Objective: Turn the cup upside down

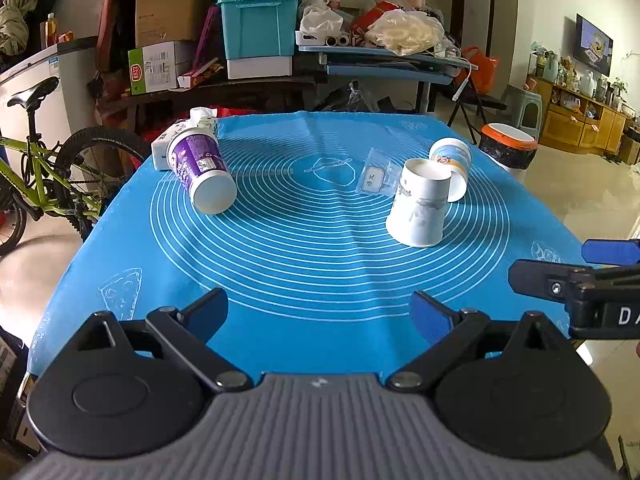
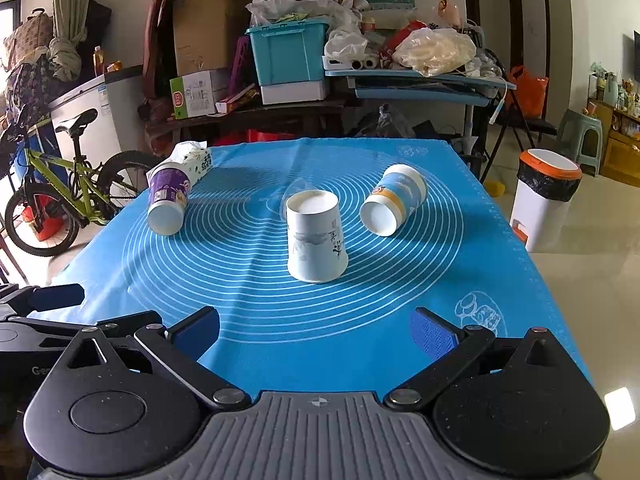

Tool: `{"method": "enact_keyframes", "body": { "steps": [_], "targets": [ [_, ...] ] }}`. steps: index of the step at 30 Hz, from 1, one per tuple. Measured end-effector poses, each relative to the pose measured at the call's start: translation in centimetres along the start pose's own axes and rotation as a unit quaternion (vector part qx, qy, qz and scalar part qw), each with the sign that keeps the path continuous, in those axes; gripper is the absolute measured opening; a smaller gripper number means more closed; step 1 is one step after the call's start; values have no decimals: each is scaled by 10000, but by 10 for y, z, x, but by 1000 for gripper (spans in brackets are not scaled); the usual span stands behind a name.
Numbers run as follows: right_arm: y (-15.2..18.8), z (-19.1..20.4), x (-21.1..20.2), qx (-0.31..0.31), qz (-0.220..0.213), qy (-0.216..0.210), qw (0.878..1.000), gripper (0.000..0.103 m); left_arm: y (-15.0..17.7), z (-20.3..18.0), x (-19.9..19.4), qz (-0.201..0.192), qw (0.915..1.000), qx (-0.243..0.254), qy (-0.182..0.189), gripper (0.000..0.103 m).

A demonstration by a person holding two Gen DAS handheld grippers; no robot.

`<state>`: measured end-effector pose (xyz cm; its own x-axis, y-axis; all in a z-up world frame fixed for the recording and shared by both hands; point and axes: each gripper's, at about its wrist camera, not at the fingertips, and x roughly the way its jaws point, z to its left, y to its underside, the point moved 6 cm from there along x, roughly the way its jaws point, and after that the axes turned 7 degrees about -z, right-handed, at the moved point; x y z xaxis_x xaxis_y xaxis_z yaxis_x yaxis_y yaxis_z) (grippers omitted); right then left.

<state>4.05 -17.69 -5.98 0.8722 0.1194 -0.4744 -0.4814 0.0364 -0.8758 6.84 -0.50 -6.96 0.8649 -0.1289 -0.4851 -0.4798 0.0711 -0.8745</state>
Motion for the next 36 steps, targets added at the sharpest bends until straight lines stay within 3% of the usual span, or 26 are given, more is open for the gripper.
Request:
{"method": "enact_keyframes", "body": {
  "steps": [36],
  "targets": [
    [3, 1, -4, -63, 0, 10, 10000, 103, 2, -2, -5, -12, 10000, 14, 51, 96]
  ]
}}
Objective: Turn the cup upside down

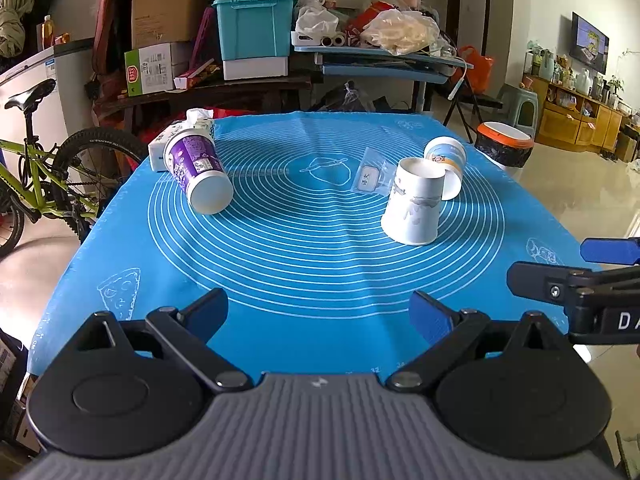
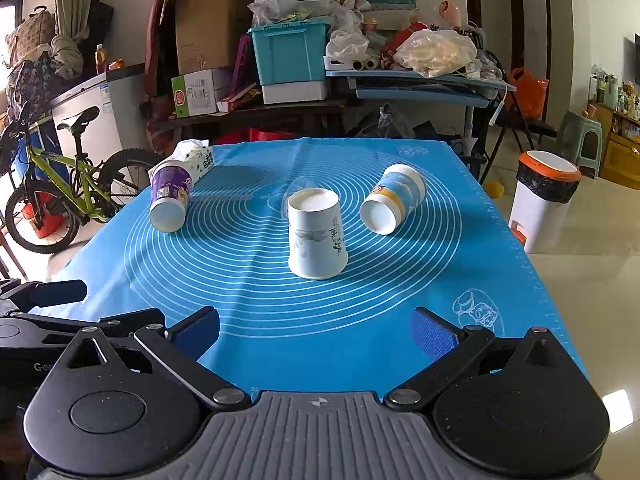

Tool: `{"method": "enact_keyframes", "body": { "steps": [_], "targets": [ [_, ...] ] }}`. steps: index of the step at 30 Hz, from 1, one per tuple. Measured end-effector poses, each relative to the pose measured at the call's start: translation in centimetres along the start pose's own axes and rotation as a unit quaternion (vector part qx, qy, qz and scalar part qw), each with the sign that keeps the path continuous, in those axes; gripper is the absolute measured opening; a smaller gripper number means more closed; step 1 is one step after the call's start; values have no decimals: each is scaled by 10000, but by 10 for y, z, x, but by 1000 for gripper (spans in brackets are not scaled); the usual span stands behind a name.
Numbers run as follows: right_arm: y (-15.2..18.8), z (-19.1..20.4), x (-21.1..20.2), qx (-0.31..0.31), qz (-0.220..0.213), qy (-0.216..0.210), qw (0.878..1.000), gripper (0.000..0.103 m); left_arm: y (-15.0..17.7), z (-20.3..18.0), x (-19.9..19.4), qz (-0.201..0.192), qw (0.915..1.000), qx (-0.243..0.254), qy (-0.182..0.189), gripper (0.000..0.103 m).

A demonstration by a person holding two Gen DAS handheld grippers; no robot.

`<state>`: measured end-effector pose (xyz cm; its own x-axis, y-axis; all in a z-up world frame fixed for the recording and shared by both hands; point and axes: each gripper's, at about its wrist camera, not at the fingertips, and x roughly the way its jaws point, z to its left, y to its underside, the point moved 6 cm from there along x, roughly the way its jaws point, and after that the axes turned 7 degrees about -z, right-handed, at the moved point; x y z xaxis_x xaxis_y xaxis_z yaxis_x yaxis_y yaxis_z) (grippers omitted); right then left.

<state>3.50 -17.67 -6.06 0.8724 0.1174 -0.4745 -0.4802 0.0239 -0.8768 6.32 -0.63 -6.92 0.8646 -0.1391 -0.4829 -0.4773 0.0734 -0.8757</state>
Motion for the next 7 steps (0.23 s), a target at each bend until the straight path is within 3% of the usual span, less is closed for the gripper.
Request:
{"method": "enact_keyframes", "body": {
  "steps": [7],
  "targets": [
    [0, 0, 0, -6, 1, -3, 10000, 103, 0, 0, 0, 10, 10000, 11, 0, 96]
  ]
}}
